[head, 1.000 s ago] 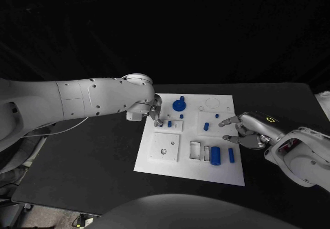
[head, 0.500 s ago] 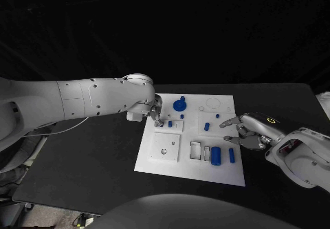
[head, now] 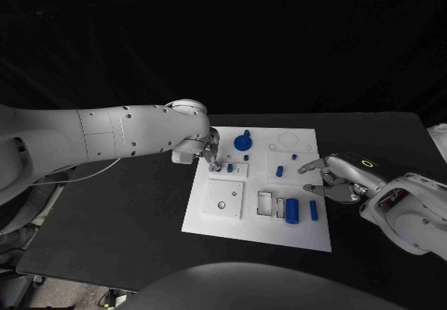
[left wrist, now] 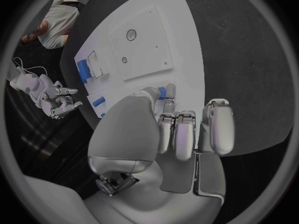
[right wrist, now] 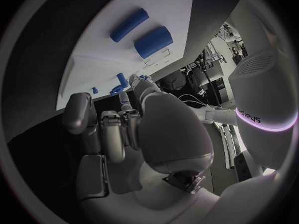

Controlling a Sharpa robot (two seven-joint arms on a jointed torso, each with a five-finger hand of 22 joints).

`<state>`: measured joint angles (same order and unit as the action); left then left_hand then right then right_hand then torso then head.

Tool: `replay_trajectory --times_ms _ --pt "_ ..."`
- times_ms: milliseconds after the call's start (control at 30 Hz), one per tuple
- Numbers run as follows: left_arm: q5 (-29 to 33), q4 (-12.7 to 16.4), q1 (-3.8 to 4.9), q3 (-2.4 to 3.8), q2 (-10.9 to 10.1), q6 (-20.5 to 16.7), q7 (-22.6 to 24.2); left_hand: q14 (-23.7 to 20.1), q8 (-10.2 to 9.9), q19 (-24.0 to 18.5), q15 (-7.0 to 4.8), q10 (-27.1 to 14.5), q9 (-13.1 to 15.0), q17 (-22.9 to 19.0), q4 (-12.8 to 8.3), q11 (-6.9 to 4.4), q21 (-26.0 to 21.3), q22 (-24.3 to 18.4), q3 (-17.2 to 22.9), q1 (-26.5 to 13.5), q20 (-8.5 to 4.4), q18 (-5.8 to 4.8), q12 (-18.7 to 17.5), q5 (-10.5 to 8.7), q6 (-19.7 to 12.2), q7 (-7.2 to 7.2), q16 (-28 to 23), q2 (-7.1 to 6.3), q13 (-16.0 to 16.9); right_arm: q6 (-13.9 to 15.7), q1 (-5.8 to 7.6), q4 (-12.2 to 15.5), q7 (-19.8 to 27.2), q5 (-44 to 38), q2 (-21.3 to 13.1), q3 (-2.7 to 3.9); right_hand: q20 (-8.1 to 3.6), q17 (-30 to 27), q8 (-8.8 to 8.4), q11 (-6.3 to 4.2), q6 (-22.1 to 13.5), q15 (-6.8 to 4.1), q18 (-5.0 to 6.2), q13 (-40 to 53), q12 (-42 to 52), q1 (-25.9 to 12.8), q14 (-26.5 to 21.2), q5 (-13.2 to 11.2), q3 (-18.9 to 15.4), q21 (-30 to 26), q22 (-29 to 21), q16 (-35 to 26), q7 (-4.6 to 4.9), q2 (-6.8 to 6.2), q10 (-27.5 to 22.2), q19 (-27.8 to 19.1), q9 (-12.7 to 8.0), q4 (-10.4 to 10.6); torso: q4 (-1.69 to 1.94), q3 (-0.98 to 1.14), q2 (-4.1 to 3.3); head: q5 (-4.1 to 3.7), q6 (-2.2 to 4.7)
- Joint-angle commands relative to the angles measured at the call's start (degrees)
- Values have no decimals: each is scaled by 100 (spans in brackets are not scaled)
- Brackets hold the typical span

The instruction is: Assemble the parts on the task board

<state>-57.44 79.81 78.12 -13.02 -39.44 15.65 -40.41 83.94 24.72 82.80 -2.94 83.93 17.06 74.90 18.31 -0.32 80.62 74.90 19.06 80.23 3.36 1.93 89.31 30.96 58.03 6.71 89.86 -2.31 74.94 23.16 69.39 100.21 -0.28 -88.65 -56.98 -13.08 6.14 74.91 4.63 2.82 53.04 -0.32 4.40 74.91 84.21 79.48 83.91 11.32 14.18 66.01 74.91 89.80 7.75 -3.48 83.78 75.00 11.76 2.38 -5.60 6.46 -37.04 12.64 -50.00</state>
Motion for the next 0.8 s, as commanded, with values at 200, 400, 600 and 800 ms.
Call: replay_trajectory --times_ms 200,400,600,800 --pt "209 -16 -41 -19 90 146 -749 606 63 -38 -23 502 153 1510 -598 -44 -48 1165 710 -172 -3 66 -42 -166 375 -395 14 11 1405 -87 -7 2 -32 -68 1 -1 1 1481 25 33 54 21 90 680 -39 63 585 29 33 -28 805 -7 11 5 7 -43 6 -6 -3 2 0 6 0" --pt "226 -51 -43 -19 137 207 -763 606 84 -62 -23 485 208 1510 -622 -44 -82 1153 766 -240 -3 75 -60 -172 366 -394 14 9 1389 -94 -8 1 -33 -68 -1 -1 3 1479 24 34 58 22 91 681 -39 71 583 35 40 -32 804 -9 12 10 7 -46 7 -9 -6 2 -2 8 0" --pt "231 -71 -44 -19 153 291 -784 606 108 -85 -23 465 262 1510 -640 -45 -116 1142 802 -308 -2 83 -82 -192 356 -397 14 6 1369 -102 -8 -2 -33 -68 -3 -1 3 1479 24 34 58 22 91 681 -39 71 583 35 40 -32 804 -9 12 10 7 -46 7 -9 -9 3 2 17 0" --pt "232 -80 -45 -19 159 338 -796 606 117 -102 -24 446 284 1510 -648 -46 -139 1134 816 -334 -2 89 -101 -196 352 -398 14 6 1352 -109 -11 -7 -31 -68 -1 -2 4 1476 24 36 61 23 92 676 -43 79 581 43 46 -36 803 -12 14 14 3 -48 8 -12 -8 5 3 26 0"
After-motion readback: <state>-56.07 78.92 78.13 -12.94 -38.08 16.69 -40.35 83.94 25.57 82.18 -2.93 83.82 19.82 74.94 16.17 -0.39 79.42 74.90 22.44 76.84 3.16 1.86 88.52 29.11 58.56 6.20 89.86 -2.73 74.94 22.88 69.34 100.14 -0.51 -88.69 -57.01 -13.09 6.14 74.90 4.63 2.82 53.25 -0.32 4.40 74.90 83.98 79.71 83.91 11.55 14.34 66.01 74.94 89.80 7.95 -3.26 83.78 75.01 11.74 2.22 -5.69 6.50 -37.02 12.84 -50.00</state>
